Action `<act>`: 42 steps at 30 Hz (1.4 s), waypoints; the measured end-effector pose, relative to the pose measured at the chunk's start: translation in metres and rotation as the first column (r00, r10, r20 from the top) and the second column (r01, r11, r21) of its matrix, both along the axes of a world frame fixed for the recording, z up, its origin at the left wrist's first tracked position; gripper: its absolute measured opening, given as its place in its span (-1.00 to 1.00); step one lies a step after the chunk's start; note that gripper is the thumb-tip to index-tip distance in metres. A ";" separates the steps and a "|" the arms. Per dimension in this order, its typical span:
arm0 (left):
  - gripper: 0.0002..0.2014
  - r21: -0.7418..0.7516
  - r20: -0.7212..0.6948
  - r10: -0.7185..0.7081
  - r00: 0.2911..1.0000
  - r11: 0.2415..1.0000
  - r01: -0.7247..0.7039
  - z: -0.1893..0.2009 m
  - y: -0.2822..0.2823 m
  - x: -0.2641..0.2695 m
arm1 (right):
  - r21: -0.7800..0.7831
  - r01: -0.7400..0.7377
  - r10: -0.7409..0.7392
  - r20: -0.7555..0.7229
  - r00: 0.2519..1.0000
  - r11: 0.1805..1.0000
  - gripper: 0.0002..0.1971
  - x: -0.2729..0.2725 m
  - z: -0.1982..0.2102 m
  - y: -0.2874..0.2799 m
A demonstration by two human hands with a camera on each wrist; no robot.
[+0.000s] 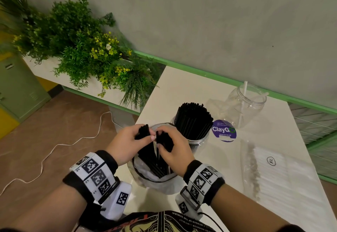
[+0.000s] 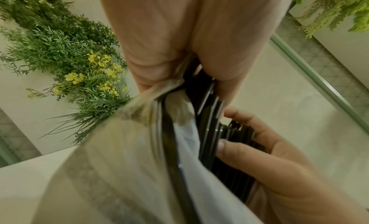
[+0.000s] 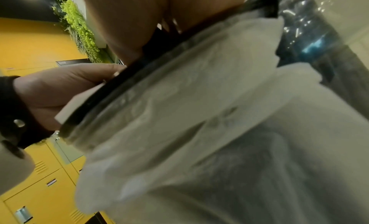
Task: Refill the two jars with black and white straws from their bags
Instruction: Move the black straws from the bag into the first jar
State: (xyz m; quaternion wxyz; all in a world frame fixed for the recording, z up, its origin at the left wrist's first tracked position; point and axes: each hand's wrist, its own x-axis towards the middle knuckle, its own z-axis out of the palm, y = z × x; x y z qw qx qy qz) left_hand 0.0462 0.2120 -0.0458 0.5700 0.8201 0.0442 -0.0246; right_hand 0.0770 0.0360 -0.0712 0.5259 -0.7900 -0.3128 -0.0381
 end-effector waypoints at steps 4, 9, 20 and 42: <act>-0.86 -0.003 -0.001 0.002 1.000 1.000 -0.002 0.001 0.000 0.000 | -0.035 0.022 -0.024 -0.034 0.999 0.999 -0.59 0.002 -0.002 0.004; -0.86 0.003 0.004 0.008 1.000 1.000 -0.008 0.003 0.000 0.000 | -0.043 0.043 -0.046 -0.053 0.998 0.998 -0.64 0.005 0.001 0.004; -0.93 0.048 0.013 0.037 0.999 0.998 -0.038 0.003 0.005 0.005 | 0.119 0.046 -0.048 0.009 0.999 0.992 -0.76 0.017 0.081 -0.021; -0.95 0.065 -0.014 0.067 0.998 0.996 -0.066 0.005 0.005 0.010 | 0.323 0.166 -0.214 0.120 0.969 0.932 -0.72 0.056 0.172 -0.065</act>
